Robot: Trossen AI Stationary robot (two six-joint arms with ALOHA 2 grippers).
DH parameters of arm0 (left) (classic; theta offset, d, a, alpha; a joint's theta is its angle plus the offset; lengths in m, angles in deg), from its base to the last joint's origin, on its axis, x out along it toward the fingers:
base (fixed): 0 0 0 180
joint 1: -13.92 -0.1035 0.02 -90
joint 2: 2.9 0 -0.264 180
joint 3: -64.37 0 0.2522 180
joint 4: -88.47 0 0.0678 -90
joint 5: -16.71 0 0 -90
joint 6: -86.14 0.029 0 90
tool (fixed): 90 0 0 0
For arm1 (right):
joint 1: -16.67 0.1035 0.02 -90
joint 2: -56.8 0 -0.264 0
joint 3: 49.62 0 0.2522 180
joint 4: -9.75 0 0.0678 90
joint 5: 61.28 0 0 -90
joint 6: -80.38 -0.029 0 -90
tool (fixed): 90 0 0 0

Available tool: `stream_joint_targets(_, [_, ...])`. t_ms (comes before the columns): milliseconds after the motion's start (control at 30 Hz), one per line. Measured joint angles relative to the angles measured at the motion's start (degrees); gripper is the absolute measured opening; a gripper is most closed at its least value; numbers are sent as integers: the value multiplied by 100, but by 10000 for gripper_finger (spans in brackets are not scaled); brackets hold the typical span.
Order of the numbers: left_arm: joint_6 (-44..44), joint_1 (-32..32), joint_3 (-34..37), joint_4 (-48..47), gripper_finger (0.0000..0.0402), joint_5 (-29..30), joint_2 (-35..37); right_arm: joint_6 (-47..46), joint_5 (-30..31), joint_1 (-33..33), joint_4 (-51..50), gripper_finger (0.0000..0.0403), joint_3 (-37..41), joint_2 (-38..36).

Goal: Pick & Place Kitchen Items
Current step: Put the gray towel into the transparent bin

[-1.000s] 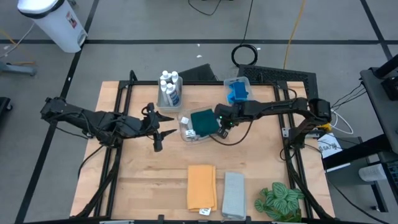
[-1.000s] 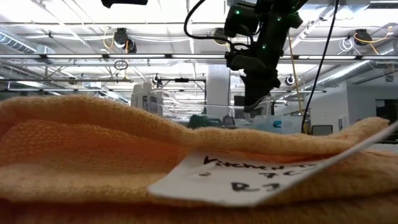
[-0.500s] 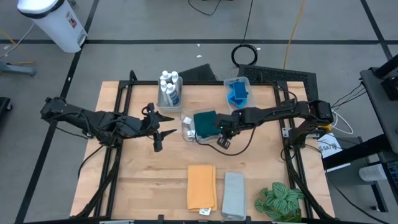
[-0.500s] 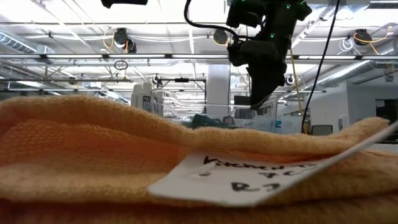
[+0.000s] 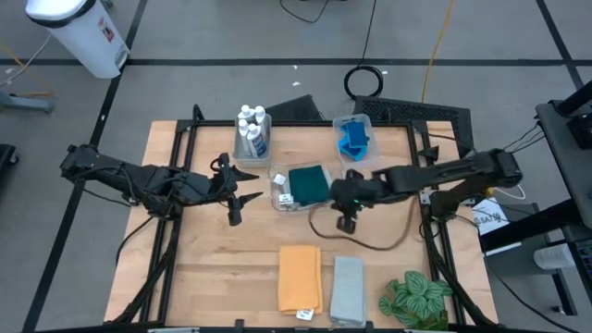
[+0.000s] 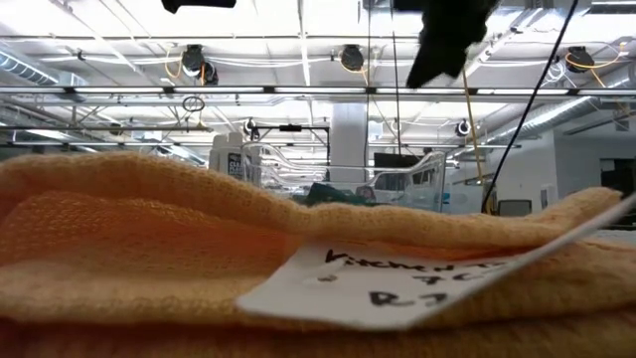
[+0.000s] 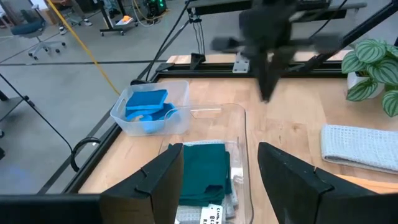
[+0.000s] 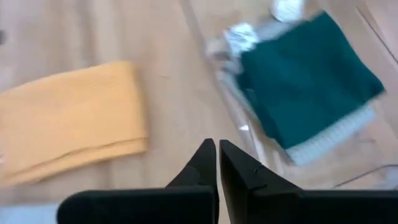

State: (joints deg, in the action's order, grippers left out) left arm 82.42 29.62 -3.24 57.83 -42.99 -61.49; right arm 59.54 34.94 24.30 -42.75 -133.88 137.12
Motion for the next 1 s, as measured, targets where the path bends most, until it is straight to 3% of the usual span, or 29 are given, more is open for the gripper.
stream_joint_targets(333, [4, 0, 0, 199, 209, -81, 0, 557, -26, 1337, 279, 0, 103, -367])
stream_joint_targets(533, [-702, 0, 0, 203, 209, -87, -5, 700, -47, 1832, 1078, 0, 860, -363])
stream_joint_targets(700, [-708, 0, -4, 195, 209, -87, -168, 148, -229, 1928, 1993, 7, 1604, -359])
stream_joint_targets(833, [-717, 1, -4, 224, 209, -78, -348, -319, -867, 1861, 2115, 53, 1876, -359])
stream_joint_targets(1000, [-732, 0, -4, 221, 209, -81, -673, -621, -933, 1875, 2287, 154, 2283, -359])
